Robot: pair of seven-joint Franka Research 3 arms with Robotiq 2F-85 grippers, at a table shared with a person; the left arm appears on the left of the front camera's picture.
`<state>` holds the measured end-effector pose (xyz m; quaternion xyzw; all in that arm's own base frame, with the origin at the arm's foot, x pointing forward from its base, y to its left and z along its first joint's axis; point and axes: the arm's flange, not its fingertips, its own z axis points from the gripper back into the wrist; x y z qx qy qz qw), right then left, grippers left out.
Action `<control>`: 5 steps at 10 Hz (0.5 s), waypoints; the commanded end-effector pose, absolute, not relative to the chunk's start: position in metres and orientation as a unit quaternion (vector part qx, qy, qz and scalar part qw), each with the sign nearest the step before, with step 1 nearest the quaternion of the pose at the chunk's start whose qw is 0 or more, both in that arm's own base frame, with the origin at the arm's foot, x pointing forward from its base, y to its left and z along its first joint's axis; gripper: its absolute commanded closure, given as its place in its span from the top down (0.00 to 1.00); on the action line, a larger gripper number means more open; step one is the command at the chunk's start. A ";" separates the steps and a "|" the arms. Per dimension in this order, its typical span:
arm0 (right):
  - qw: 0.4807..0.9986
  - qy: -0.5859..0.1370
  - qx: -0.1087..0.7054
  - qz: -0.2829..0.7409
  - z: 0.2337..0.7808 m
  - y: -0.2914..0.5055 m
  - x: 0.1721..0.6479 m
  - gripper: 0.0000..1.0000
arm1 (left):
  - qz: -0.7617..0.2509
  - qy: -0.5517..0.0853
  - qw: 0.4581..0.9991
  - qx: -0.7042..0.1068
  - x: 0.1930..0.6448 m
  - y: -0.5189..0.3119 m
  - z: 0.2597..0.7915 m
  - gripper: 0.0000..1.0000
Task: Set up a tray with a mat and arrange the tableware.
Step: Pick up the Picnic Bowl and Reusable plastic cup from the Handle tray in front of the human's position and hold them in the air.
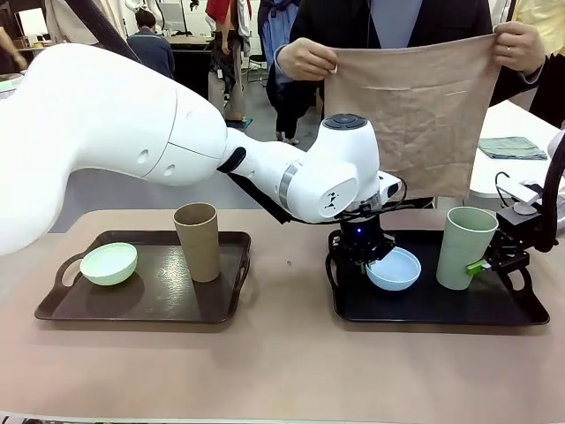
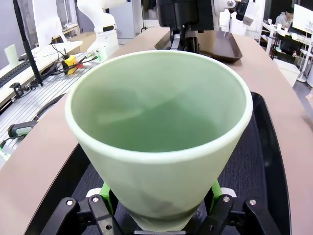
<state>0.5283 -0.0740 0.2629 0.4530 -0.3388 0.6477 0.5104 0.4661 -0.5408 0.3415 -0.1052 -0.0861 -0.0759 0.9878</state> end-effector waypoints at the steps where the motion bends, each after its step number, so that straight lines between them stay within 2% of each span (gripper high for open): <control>1: 0.511 -0.334 0.473 0.636 0.267 -0.077 0.519 0.63 | -0.078 -0.077 0.989 -0.097 0.448 -0.526 0.366 0.00; 5: 0.481 -0.373 0.441 0.660 0.371 -0.099 0.476 0.63 | -0.096 -0.115 0.978 -0.146 0.401 -0.499 0.501 0.00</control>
